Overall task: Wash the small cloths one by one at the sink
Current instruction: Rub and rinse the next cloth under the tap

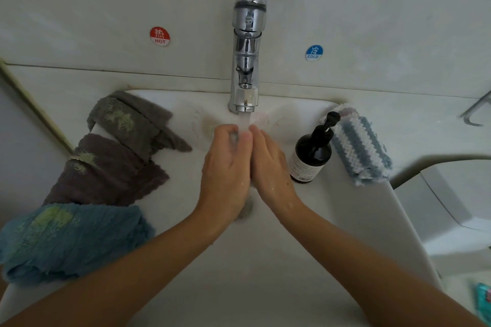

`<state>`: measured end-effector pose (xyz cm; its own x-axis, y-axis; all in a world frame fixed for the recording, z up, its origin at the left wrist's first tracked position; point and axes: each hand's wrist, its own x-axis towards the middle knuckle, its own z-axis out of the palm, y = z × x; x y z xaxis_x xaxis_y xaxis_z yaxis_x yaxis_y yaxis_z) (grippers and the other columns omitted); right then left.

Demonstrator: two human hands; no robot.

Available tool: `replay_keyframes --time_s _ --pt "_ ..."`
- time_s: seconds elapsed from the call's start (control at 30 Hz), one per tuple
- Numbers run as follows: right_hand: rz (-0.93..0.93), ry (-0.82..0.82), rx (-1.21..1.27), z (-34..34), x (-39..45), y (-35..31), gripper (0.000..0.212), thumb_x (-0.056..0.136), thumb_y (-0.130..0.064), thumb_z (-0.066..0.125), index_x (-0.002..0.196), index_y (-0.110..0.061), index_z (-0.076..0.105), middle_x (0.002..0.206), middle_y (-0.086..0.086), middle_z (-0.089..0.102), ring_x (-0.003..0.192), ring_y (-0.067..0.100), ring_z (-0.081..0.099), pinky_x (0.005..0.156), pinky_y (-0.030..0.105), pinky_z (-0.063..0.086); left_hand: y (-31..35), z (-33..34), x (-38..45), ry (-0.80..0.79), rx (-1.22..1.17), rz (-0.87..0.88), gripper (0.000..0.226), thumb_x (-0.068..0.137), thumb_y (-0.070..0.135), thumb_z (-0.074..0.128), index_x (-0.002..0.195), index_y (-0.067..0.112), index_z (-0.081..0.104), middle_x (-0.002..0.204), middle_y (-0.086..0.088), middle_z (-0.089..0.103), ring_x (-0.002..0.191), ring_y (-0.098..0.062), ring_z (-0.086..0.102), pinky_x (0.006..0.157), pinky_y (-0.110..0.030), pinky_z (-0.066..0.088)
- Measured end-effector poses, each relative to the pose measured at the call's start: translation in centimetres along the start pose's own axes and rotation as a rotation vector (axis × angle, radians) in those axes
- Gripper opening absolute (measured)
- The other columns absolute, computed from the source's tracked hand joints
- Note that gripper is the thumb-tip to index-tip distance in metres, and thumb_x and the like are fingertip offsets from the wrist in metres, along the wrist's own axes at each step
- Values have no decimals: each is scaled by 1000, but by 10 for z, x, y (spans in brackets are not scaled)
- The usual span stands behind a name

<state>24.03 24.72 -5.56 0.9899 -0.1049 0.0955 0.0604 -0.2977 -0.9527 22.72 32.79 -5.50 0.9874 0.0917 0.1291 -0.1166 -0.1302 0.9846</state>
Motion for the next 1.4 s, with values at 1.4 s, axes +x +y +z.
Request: replay_keyframes --time_s 1.4 --pt "174 -49 103 7 4 4 50 102 -50 34 73 -23 65 65 -5 68 64 6 66 58 25 51 -18 0 11 92 179 101 34 95 50 39 92 20 55 71 6 61 67 -6 62 63 -35 54"
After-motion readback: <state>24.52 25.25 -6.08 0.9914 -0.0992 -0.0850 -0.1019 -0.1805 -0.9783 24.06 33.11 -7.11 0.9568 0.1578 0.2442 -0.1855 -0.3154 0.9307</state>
